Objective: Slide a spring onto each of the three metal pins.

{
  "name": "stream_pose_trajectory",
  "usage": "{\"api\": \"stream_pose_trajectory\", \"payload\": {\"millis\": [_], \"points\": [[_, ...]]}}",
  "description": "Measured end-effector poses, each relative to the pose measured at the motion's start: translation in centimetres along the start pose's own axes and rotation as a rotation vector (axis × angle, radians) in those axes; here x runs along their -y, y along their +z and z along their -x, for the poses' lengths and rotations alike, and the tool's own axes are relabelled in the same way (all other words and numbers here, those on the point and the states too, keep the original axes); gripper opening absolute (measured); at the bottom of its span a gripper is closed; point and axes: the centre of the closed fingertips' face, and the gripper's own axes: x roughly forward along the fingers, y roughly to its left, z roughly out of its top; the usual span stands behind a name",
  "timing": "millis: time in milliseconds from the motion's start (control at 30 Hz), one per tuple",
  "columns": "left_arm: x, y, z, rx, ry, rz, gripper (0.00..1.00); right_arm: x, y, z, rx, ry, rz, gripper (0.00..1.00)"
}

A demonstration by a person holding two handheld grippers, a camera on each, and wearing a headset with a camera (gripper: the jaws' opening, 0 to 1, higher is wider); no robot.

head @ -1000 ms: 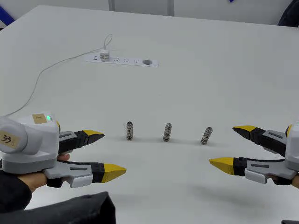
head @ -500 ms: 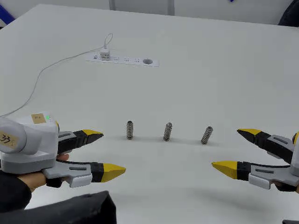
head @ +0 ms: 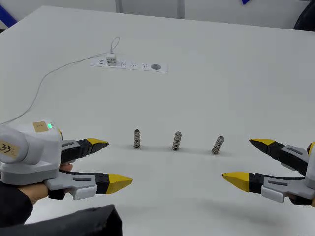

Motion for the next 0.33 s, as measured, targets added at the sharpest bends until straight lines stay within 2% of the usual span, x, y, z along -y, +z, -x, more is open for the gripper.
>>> {"api": "stream_pose_trajectory", "payload": {"millis": [333], "points": [[-0.07,-0.06,0.0,0.0,0.002,0.003,0.69,0.13,-0.3,0.0,-0.012,0.0,-0.006,0.75]]}}
